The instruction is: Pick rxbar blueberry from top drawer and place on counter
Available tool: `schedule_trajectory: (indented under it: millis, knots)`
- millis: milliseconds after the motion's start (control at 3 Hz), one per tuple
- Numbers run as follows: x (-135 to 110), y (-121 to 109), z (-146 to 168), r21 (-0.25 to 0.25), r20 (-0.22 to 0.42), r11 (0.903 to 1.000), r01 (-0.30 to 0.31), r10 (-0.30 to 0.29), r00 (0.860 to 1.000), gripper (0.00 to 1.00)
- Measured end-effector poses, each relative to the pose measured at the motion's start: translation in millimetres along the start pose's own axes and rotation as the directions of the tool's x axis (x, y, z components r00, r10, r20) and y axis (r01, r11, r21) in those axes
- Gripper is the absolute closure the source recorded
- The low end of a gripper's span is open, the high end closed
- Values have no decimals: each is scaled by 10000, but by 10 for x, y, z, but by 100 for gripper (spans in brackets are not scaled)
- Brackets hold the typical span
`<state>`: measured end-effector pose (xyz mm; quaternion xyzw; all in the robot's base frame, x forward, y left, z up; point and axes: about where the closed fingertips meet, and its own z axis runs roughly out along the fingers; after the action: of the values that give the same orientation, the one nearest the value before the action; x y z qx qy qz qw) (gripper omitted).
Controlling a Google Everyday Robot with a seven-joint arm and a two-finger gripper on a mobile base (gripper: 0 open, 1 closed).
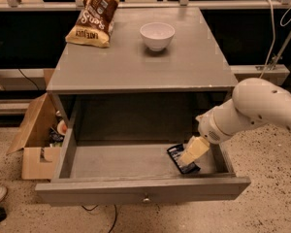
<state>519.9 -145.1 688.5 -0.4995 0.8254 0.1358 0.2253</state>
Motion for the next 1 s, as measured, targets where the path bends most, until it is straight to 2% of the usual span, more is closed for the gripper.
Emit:
schedule_trajectory:
  millis: [667, 1000]
  knots:
    - [73, -98, 395, 252, 92, 9994, -218, 216, 9997, 0]
    - [180, -89, 562, 498, -163, 9984, -261, 269, 9995, 0]
